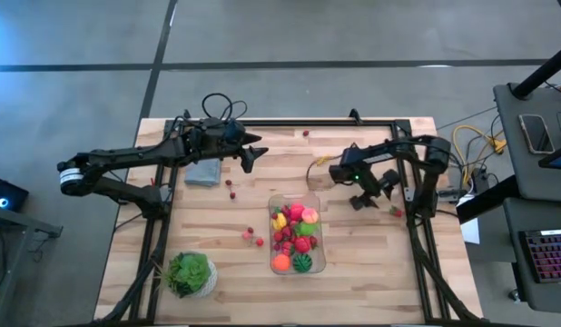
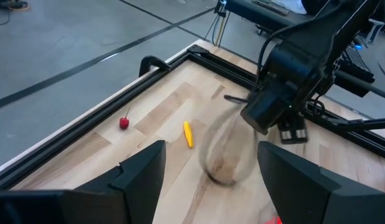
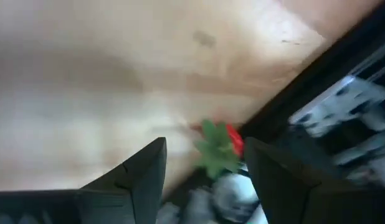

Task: Pick and placing Produce into tupperware
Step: Put the strawberry into the transparent bin

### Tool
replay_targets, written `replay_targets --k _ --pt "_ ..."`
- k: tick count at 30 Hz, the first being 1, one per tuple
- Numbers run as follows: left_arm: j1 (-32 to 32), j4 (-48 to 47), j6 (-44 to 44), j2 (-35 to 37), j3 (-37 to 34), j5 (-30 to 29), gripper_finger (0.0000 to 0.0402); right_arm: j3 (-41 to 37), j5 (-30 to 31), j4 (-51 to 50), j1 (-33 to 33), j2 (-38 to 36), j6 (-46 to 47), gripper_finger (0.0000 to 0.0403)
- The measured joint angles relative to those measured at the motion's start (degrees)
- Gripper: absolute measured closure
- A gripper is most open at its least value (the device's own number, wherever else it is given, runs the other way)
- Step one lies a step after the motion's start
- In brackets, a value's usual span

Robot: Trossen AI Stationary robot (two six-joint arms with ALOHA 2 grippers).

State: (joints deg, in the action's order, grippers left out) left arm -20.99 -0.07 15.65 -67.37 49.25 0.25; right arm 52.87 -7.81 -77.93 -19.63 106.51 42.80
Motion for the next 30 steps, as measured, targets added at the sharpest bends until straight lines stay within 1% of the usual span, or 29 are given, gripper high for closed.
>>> replay_targets --k 4,6,8,11,13,15,19,21,24,25,27,30 --pt "0.0 0.0 -0.1 0.0 0.0 0.0 0.0162 -1.1 2.3 4.2 0.6 -4.3 19.3 0.0193" --pt "0.0 0.0 -0.1 0.0 0.0 0.0 0.0162 -1.1 3.7 5.2 1.3 -6.8 24.6 0.0193" --pt "0.0 0.0 -0.1 0.0 0.0 0.4 0.0162 -1.1 5.8 4.6 2.0 -9.7 30.0 0.0193" --pt "0.0 -0.1 -0.1 0.0 0.0 1.2 0.0162 -1.2 8.9 1.5 3.8 -15.6 42.6 0.0193" --pt "0.0 -0.8 -1.4 0.0 0.0 1.3 0.0162 -1.5 9.5 -0.4 6.0 -19.9 50.8 0.0193" --pt "0.0 -1.4 -3.4 0.0 0.0 1.1 0.0162 -2.5 9.3 -1.4 8.8 -24.0 57.0 0.0193" --pt "-0.4 -2.0 -6.0 0.0 0.0 0.6 0.0162 -5.4 6.9 -2.4 15.3 -30.4 70.6 0.0193" --pt "-1.1 -2.0 -6.2 0.0 0.0 0.6 0.0162 -7.4 3.2 -2.8 18.1 -32.2 76.6 0.0193" --pt "-1.9 -2.0 -8.8 0.0 0.0 0.3 0.0162 -9.3 -1.2 -2.6 22.4 -33.5 93.1 0.0193" --pt "-1.9 -2.0 -9.7 0.0 0.0 0.3 0.0162 -9.5 -2.3 -2.4 23.5 -33.5 96.5 0.0193" --pt "-2.1 -1.9 -10.6 0.0 0.0 0.5 0.0162 -9.7 -3.9 -2.4 24.0 -32.5 97.0 0.0193" --pt "-2.3 -1.9 -10.7 0.0 0.0 0.6 0.0162 -9.8 -3.8 -1.8 23.9 -30.1 96.2 0.0193"
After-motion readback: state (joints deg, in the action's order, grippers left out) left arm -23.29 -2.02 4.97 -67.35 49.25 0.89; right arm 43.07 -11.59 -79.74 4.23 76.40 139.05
